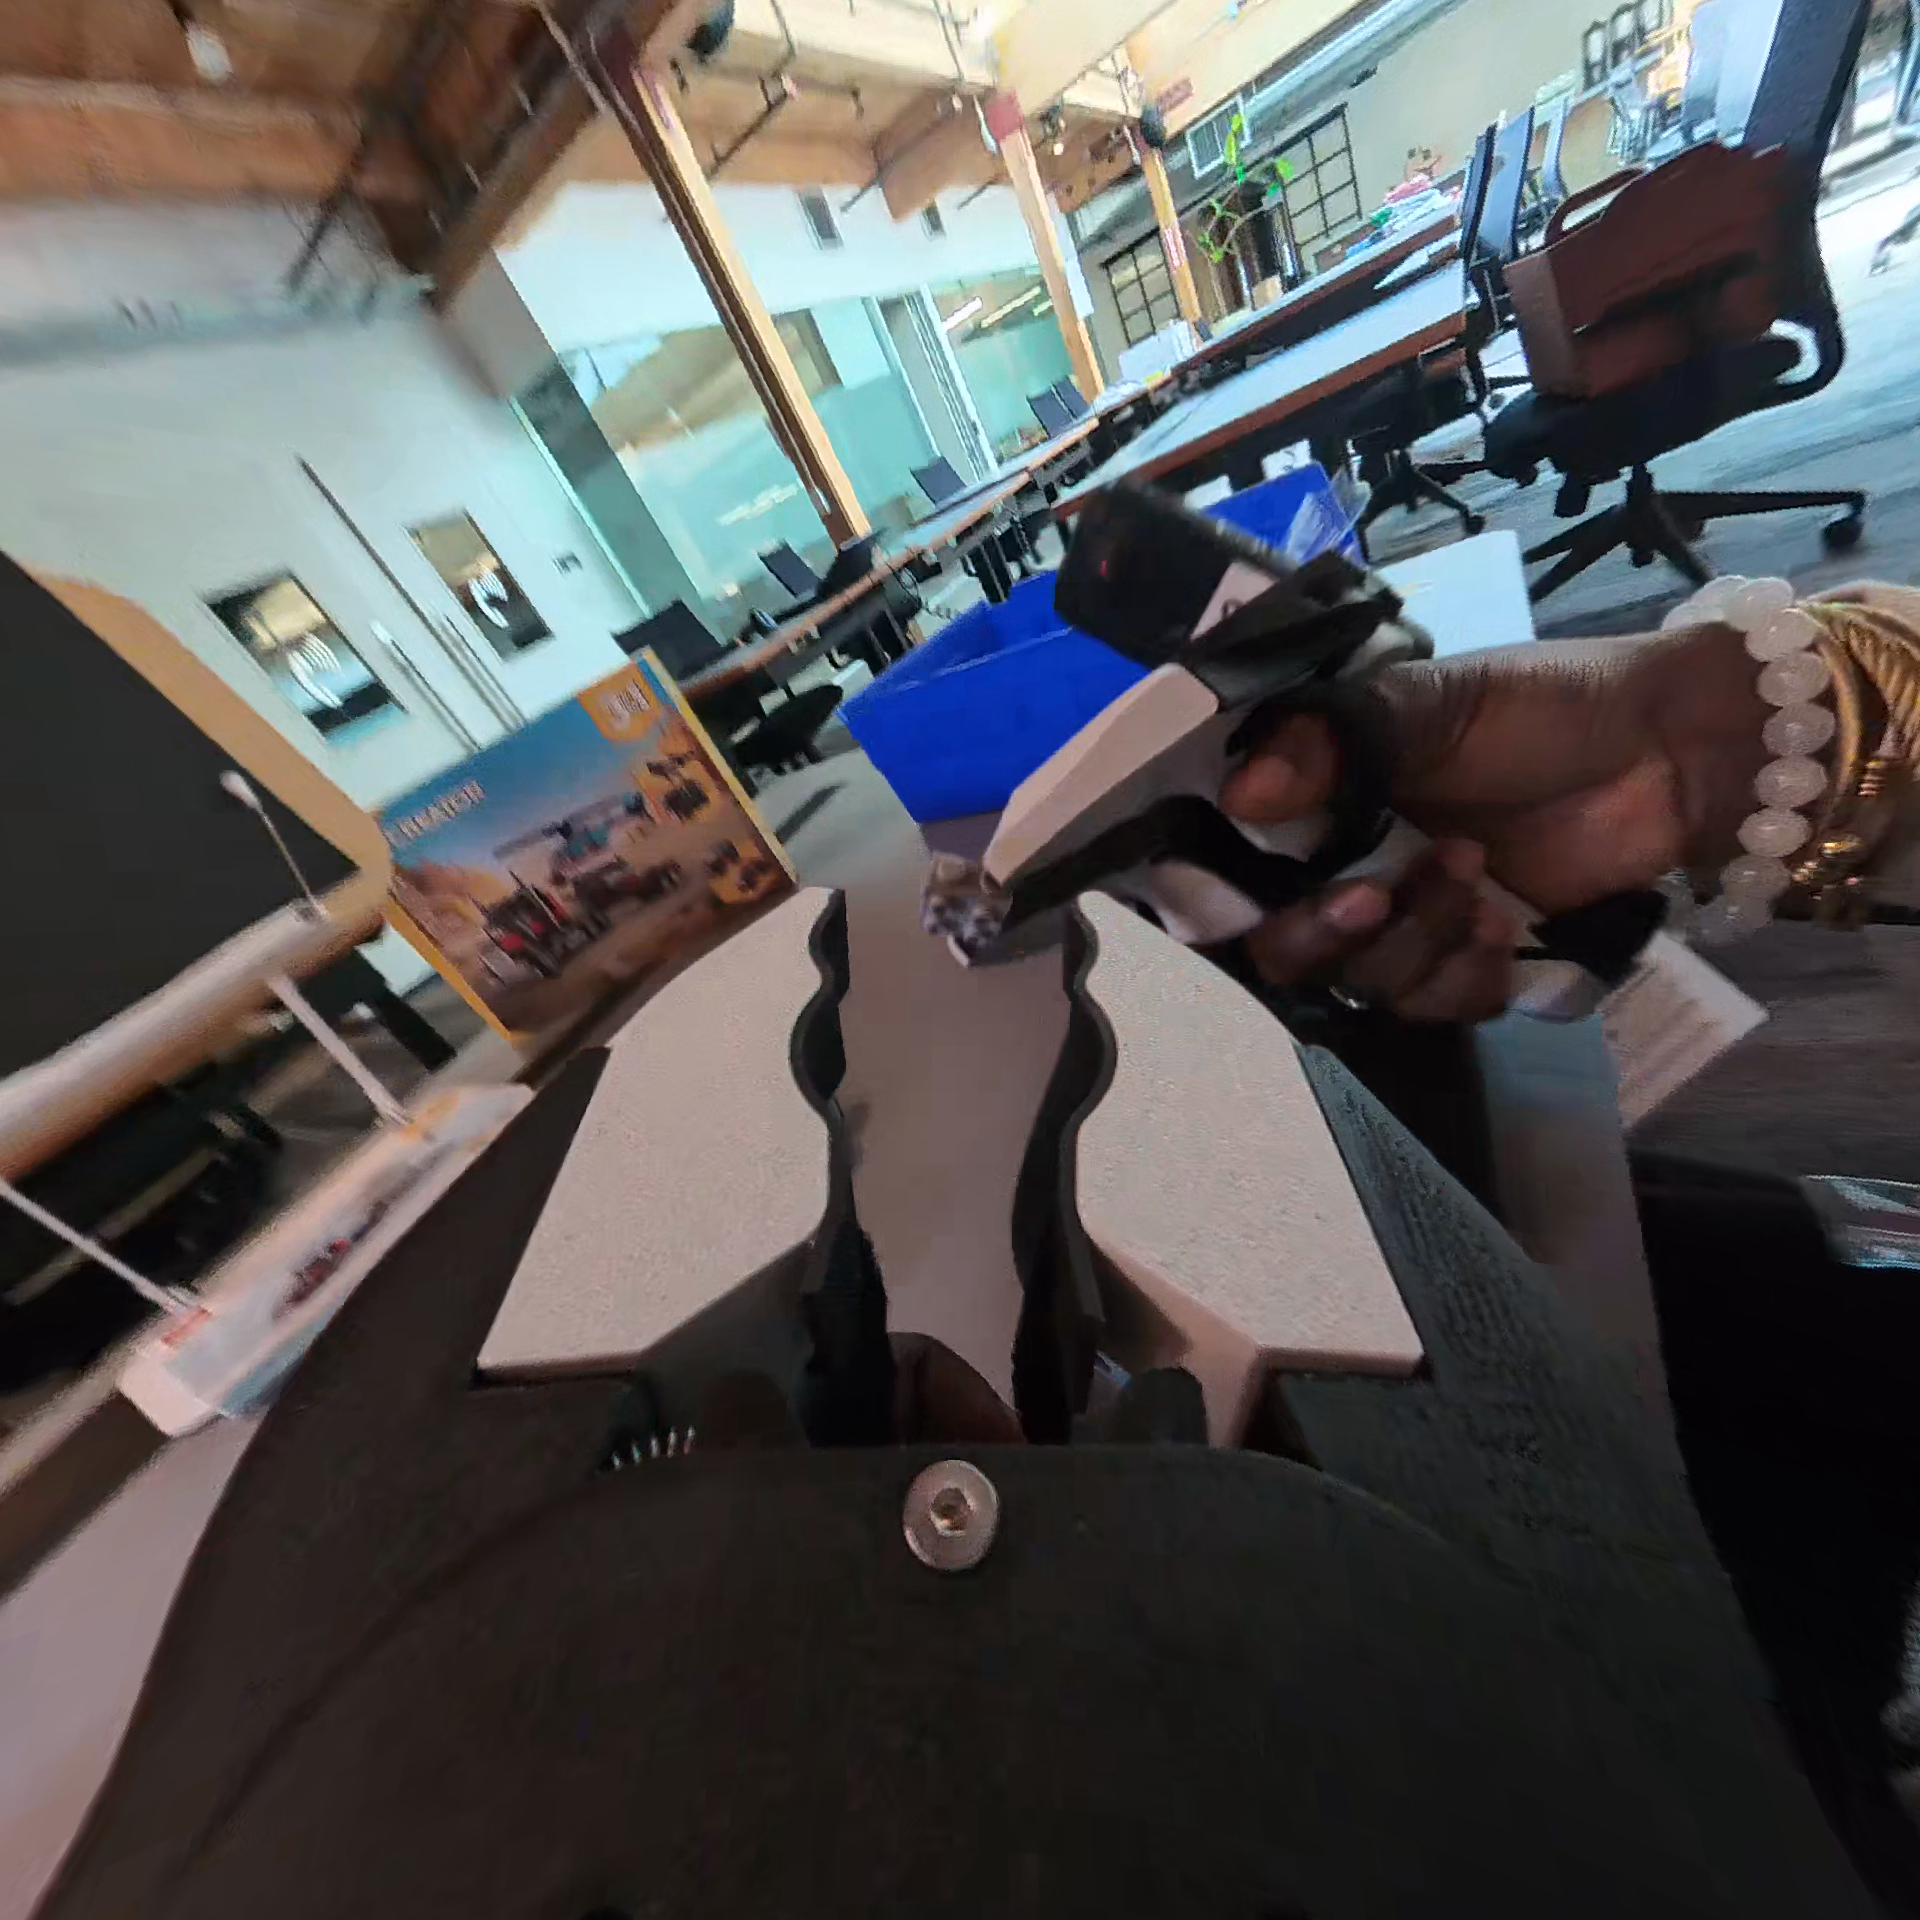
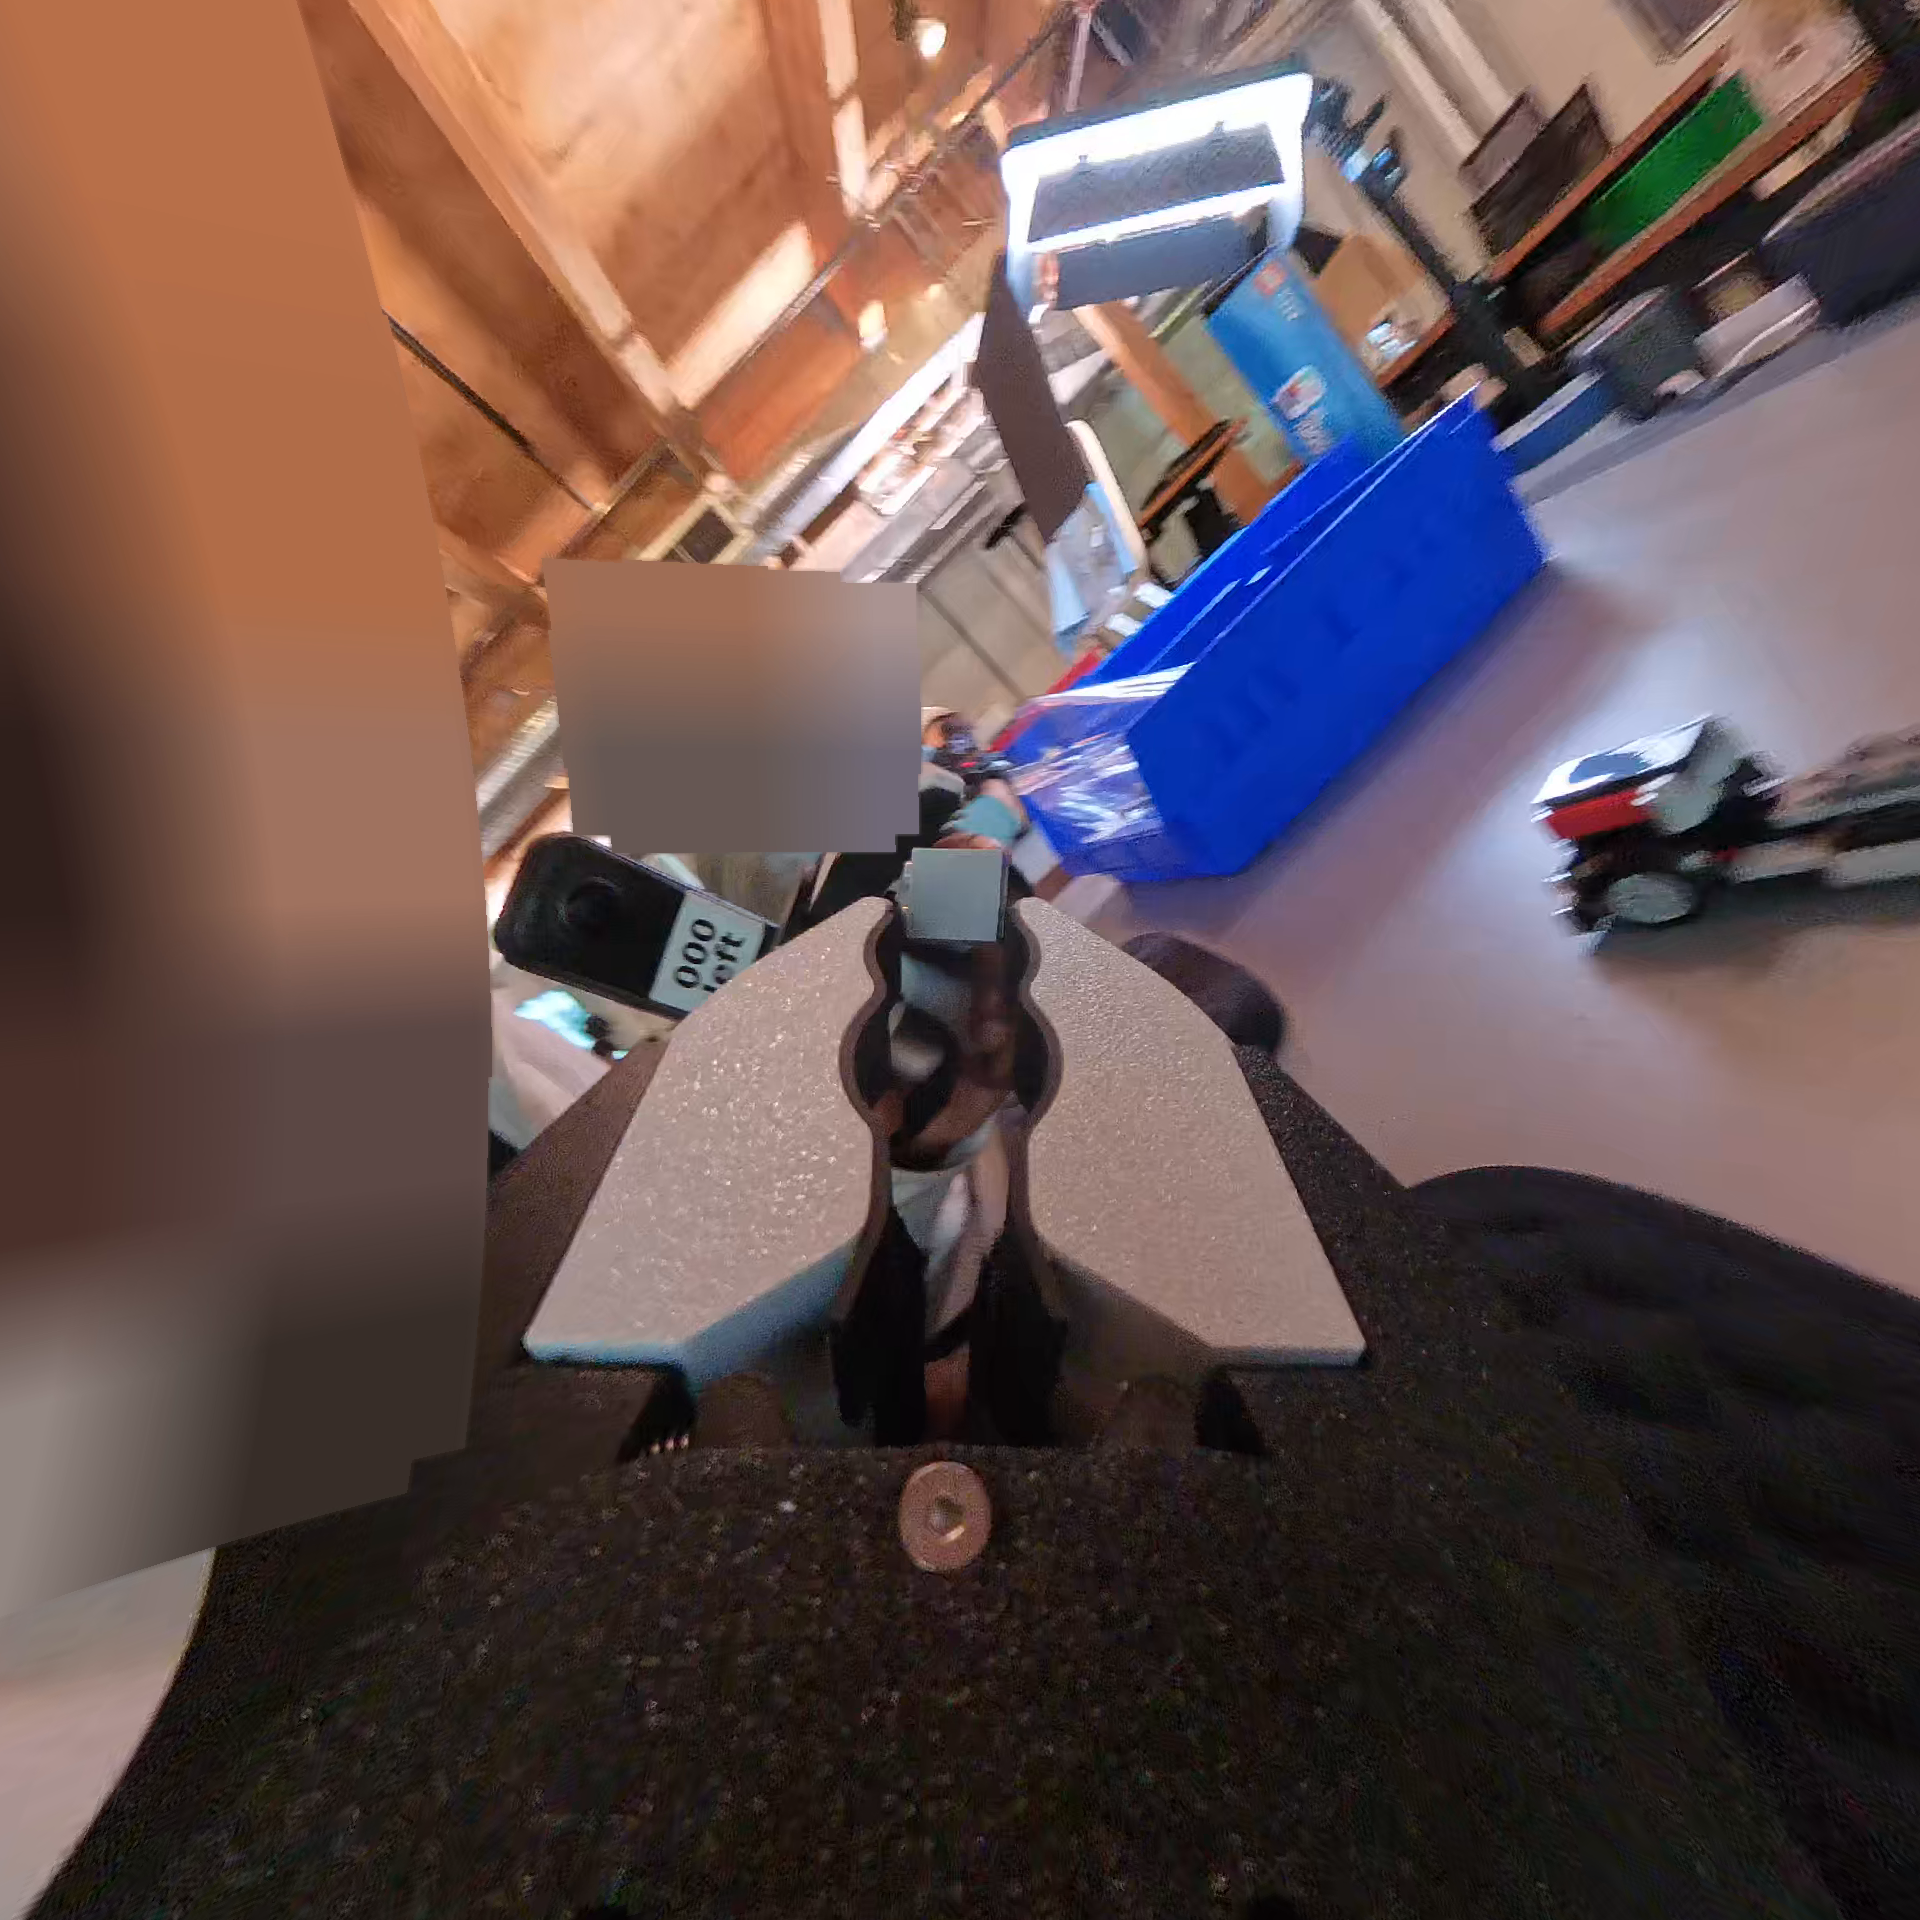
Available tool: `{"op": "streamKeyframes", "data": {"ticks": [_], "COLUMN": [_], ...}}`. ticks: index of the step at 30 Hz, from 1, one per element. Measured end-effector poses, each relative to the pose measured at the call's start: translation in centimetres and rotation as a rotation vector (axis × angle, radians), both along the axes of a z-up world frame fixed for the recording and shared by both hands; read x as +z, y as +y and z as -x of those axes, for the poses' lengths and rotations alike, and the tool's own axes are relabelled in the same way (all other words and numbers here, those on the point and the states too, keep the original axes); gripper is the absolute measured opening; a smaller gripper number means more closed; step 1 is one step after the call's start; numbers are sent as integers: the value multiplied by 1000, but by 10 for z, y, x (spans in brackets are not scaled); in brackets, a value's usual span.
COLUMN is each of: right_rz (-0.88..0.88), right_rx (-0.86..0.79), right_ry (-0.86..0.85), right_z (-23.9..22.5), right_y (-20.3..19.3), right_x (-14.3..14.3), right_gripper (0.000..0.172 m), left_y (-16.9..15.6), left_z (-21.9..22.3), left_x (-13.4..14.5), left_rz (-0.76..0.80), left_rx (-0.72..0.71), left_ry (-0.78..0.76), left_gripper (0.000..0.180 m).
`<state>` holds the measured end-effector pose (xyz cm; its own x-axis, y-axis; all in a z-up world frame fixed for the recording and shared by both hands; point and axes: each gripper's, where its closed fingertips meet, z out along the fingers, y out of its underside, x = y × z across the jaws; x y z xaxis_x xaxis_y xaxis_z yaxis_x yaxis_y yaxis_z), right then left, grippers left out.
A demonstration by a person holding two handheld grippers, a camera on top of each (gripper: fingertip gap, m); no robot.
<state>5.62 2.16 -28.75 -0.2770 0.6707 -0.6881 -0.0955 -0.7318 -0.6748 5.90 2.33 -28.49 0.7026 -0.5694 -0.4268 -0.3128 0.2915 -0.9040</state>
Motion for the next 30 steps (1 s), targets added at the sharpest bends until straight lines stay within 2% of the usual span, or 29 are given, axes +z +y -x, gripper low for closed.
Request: {"op": "streamKeyframes", "data": {"ticks": [2,8,12,14,17,19,20,22,24,27,30], "right_rz": [38,23,-20,-54,-132,-134,-123,-109,-128,-155,-160], "right_rx": [75,123,90,-16,-149,-149,-143,-152,-164,-166,-167], "right_ry": [19,14,29,10,-79,-104,-94,-84,-99,-130,-137], "right_z": [1,2,0,-4,-12,-15,-16,-17,-15,-12,-12], "right_y": [-10,-21,-23,-9,11,14,14,16,16,14,14], "right_x": [-1,-2,-2,-3,-15,-19,-19,-19,-20,-24,-24], "right_gripper": [18,18,21,29,30,30,30,29,29,29,28], "left_y": [-3,-13,-19,-15,-27,-55,-70,-91,-102,-95,-75], "left_z": [-4,-8,1,38,146,224,258,303,324,352,378], "left_x": [4,-3,1,26,78,98,97,73,38,12,-18], "left_rz": [-34,-8,-18,-99,-200,-167,-96,155,394,435,541], "left_rx": [-10,-51,-9,151,537,757,832,889,890,925,989], "left_ry": [35,85,100,88,-17,-141,-204,-304,-354,-407,-394], "left_gripper": [35,17,17,17,17,17,17,17,17,17,20]}}
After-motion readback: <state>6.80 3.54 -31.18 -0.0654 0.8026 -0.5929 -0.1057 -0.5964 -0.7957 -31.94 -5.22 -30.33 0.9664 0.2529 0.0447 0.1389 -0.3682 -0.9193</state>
